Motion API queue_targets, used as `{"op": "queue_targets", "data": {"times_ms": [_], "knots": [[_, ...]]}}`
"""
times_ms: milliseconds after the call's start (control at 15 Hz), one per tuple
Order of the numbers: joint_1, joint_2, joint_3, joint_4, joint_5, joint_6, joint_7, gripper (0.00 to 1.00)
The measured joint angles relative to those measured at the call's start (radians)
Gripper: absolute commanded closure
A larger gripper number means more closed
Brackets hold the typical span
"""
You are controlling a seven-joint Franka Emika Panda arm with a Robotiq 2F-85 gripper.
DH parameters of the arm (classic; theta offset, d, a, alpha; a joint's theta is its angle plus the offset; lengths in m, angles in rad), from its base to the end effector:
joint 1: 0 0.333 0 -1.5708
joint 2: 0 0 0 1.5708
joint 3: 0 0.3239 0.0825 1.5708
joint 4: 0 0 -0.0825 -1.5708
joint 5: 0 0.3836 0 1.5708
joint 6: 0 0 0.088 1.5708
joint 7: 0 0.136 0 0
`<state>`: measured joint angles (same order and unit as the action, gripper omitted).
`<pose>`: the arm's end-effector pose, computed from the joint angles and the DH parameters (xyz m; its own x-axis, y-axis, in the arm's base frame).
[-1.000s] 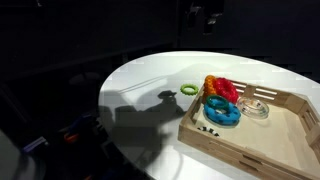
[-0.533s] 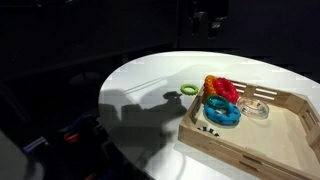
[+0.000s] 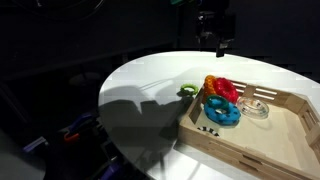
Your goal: Put the orange ring on the table
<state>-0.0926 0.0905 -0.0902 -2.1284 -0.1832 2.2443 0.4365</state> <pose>0.5480 -0.1105 0.3496 0.8744 -0.4787 0.0798 -0.4852 -0.8644 0.1319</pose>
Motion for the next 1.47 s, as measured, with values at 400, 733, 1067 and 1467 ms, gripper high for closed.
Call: {"op": "queue_targets", "data": {"times_ms": [400,733,1067,1467], "knots": [[0.009,0.086,-0.015,-0.001,-0.058,0.087,0.039,0.0],[0.038,0.127,-0.03,-0.001,-0.086,0.094,0.067,0.11],[0.055,0.146,-0.045,-0.001,-0.092,0.094,0.077,0.06],[0.064,0.154,-0.061,-0.001,-0.098,0.094,0.081,0.31]]}}
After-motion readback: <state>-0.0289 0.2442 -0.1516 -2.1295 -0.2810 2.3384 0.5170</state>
